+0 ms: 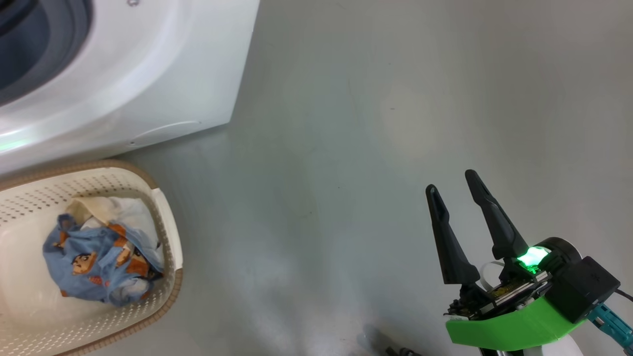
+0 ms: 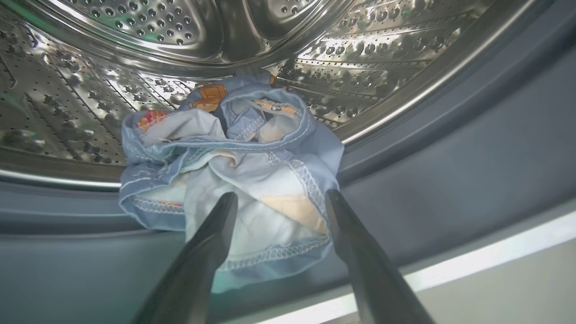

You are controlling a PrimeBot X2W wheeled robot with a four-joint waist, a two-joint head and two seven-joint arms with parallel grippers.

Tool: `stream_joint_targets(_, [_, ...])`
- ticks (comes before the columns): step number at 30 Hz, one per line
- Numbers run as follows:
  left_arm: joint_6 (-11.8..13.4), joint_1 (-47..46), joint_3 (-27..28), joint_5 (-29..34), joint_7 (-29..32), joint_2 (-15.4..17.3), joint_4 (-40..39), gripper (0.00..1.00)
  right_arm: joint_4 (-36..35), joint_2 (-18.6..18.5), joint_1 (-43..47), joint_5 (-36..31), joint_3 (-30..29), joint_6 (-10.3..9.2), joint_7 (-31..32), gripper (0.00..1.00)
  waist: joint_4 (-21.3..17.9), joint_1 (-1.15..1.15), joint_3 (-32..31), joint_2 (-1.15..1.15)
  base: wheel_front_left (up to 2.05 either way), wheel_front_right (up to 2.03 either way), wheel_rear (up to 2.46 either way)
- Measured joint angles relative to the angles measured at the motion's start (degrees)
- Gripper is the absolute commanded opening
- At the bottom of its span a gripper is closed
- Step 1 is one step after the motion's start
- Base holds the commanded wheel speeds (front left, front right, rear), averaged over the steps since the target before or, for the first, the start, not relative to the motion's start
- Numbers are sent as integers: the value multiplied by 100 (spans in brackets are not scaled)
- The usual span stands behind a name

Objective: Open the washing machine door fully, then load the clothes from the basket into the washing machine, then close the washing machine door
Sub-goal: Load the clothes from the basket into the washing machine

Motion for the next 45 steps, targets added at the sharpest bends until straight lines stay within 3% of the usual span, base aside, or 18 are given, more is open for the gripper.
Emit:
stream_joint_targets(11, [-101,-319,-112,-197,582,62,506,100,-88,2,15,16,76,0,0,100,-134,0,115,0,0,0,0])
stream_joint_targets(12, [-103,-347,-126,-214,620,64,506,95,-92,2,16,18,87,0,0,100,-139,0,119,0,0,0,0])
stream_joint_targets(14, [-159,-402,-175,-241,646,82,498,0,-98,2,16,38,102,0,0,100,-149,0,129,0,0,0,0])
stream_joint_targets(25, [-252,-730,-171,-303,270,218,111,0,-107,3,21,92,171,0,0,100,-187,0,229,0,0,0,0])
stream_joint_targets(36, [-203,-1207,141,-24,-330,996,-149,0,-342,11,277,366,533,0,0,100,-558,0,566,0,0,0,0])
stream_joint_targets(45, [-252,-1621,221,-80,-959,927,-199,0,-578,23,478,387,586,0,0,100,-686,0,927,0,9,9,9])
